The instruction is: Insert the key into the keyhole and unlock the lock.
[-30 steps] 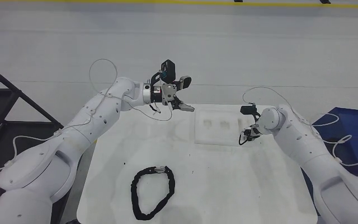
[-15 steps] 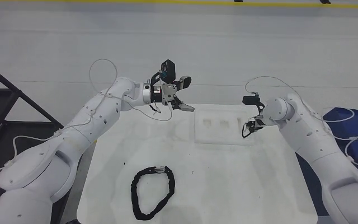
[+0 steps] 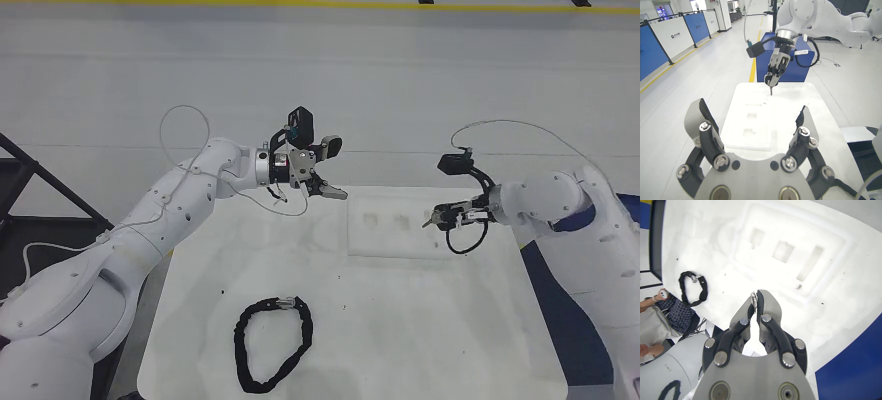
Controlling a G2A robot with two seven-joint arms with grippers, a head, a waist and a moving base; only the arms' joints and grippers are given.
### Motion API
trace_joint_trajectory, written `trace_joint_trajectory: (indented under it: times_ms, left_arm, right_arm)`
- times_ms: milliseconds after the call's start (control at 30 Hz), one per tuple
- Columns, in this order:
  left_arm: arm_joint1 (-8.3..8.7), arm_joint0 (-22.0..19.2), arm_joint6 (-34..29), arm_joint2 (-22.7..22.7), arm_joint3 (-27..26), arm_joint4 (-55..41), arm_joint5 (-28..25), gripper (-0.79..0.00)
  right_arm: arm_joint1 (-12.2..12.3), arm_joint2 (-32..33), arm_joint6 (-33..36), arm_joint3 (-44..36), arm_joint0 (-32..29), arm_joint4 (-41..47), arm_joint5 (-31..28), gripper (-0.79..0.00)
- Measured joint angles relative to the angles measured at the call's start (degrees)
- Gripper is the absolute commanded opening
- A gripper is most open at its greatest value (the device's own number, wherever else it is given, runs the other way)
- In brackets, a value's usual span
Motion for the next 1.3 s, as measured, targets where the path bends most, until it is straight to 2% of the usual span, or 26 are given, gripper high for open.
trace_joint_trajectory:
  times_ms: [167, 367, 567, 933, 1133, 1300]
  left_arm:
    - [0.00, 0.00, 0.00, 0.00, 0.00, 0.00, 0.00, 0.000]
    - [0.00, 0.00, 0.00, 0.00, 0.00, 0.00, 0.00, 0.000]
    - [0.00, 0.00, 0.00, 0.00, 0.00, 0.00, 0.00, 0.000]
    - [0.06, 0.16, -0.50, -0.33, -0.54, 0.19, 0.61, 0.000]
    - [1.62, 1.44, -5.97, -3.16, -3.55, 3.12, 1.42, 0.000]
    - [3.69, 6.37, -6.78, -5.18, -5.01, 5.15, 0.02, 0.000]
  right_arm:
    - [1.44, 7.56, -0.31, -5.58, -5.79, 8.01, -0.47, -0.785]
    - [2.18, 12.02, -0.75, -6.97, -9.49, 14.88, -0.53, -0.785]
    - [2.31, 13.61, -2.80, -5.23, -10.71, 19.82, -0.46, -0.785]
    - [2.31, 13.59, -2.78, -5.22, -10.70, 19.79, -0.47, -0.785]
    - [2.31, 13.59, -2.78, -5.22, -10.70, 19.79, -0.47, -0.785]
    - [2.31, 13.59, -2.78, -5.22, -10.70, 19.79, -0.47, -0.785]
